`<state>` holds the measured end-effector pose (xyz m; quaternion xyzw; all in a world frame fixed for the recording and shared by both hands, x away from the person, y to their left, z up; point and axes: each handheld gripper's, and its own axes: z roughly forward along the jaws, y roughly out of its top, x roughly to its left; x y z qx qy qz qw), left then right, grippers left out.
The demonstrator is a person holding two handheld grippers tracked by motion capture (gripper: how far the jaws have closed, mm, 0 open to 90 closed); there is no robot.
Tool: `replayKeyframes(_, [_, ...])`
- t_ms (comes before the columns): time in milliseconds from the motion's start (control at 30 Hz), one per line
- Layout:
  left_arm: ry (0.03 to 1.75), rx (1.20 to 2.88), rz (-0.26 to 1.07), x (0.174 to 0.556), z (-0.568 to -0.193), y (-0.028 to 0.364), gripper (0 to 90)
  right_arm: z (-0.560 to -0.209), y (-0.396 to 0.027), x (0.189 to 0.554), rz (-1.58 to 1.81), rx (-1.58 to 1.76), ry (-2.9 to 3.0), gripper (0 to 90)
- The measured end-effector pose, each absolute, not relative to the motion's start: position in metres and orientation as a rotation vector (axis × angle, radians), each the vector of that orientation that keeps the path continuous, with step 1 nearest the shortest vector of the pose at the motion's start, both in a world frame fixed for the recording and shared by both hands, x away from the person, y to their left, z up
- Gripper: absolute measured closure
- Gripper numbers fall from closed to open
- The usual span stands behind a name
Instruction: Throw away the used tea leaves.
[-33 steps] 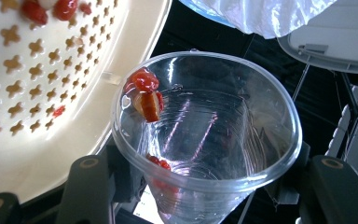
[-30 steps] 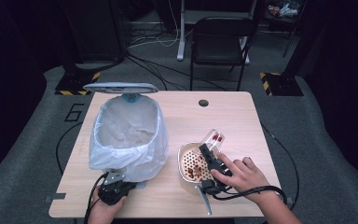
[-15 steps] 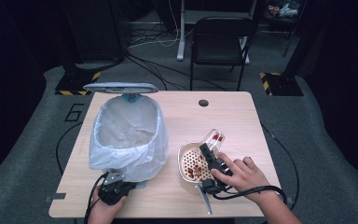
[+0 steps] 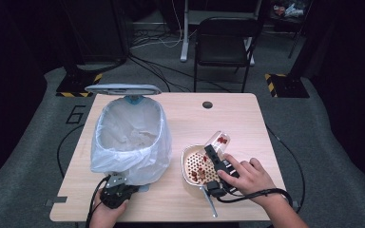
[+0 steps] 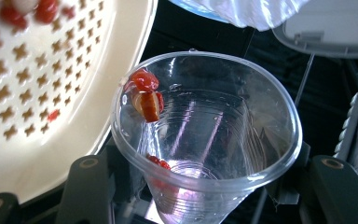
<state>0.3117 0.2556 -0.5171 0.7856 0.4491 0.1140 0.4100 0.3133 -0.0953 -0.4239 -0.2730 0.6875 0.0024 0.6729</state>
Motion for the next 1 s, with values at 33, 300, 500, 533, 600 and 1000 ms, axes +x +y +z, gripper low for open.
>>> replayKeyframes(33, [1.131, 1.978, 0.287, 0.312, -0.517, 0.256, 90.0, -0.423, -0.096, 0.313, 0.03, -0.579, 1.55, 40.2])
replayKeyframes(300, [1.132, 1.974, 0.284, 0.312, -0.517, 0.256, 90.0, -0.413, -0.096, 0.313, 0.183, -0.444, 1.707, 40.1])
replayKeyframes(500, [1.132, 1.968, 0.281, 0.312, -0.518, 0.256, 90.0, -0.397, -0.099, 0.318, 0.413, -0.172, 1.83, 40.1])
replayKeyframes(533, [1.132, 1.968, 0.281, 0.312, -0.518, 0.256, 90.0, -0.397, -0.099, 0.318, 0.413, -0.172, 1.83, 40.1])
replayKeyframes(600, [1.13, 1.966, 0.28, 0.312, -0.518, 0.256, 90.0, -0.389, -0.102, 0.321, 0.509, -0.072, 1.875, 40.0])
replayKeyframes(1000, [1.131, 1.973, 0.277, 0.312, -0.517, 0.256, 90.0, -0.36, -0.127, 0.345, 1.026, 0.419, 2.094, 39.1])
